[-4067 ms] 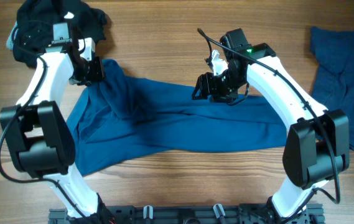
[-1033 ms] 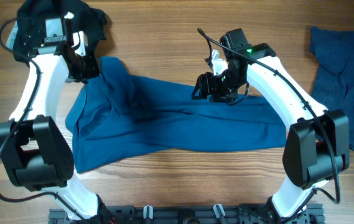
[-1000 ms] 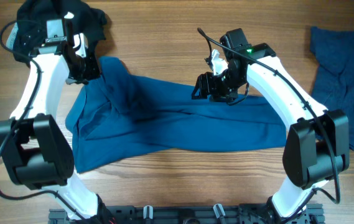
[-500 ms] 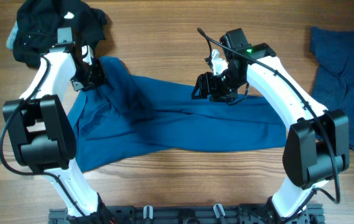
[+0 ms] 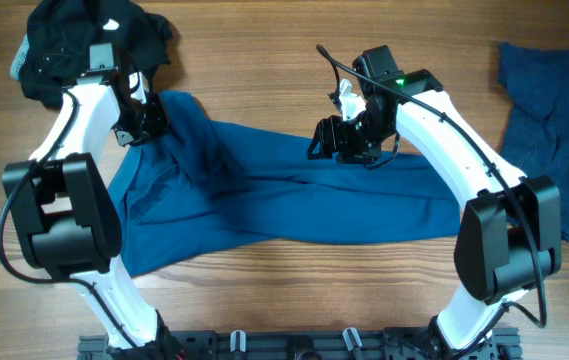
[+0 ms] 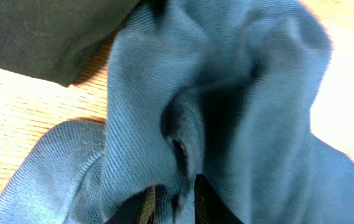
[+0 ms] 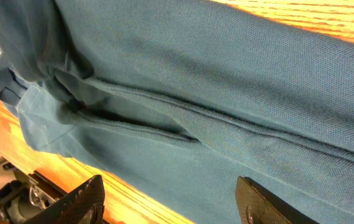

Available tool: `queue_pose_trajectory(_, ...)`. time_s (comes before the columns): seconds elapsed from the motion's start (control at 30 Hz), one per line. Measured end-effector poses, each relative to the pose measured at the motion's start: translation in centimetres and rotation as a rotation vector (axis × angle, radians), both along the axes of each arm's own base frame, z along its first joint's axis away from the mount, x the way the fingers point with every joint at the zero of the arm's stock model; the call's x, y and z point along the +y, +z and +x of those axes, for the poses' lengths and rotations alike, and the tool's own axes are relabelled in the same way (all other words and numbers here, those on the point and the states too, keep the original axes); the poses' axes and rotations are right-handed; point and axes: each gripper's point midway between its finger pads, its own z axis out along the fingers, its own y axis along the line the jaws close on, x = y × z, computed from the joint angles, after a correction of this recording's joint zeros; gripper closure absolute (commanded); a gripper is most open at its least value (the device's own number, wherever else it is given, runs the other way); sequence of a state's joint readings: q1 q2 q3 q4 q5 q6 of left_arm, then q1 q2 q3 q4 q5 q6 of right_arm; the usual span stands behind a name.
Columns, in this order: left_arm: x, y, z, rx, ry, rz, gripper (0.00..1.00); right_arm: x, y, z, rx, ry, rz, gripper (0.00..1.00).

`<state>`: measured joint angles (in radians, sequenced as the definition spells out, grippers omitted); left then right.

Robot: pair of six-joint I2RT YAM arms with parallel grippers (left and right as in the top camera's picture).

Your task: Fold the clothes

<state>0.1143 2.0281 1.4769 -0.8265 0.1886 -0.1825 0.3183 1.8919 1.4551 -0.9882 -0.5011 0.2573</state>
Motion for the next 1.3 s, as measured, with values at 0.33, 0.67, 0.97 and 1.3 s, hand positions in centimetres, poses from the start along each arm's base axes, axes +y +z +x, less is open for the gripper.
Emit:
queue_pose_trajectory(0.33, -0.6, 4.2, 0.1, -0.082, 0.004, -0.031, 0.75, 0.0, 0.0, 0.1, -0.003, 0.0, 0.001, 0.32)
queue_pose_trajectory(0.67, -0.8, 3.9, -0.5, -0.049, 0.023, -0.042, 0.74, 0.0, 0.0, 0.1, -0.003, 0.0, 0.001, 0.32)
queue_pose_trajectory(0.97, -0.9, -0.1, -1.7, 0.05, 0.033, -0.054, 0.72, 0.1, 0.0, 0.0, -0.003, 0.003, 0.001, 0.32)
queue_pose_trajectory(1.3, -0.9, -0.3, -1.2, 0.034, 0.036, -0.053, 0.73, 0.2, 0.0, 0.1, -0.007, 0.004, 0.002, 0.32)
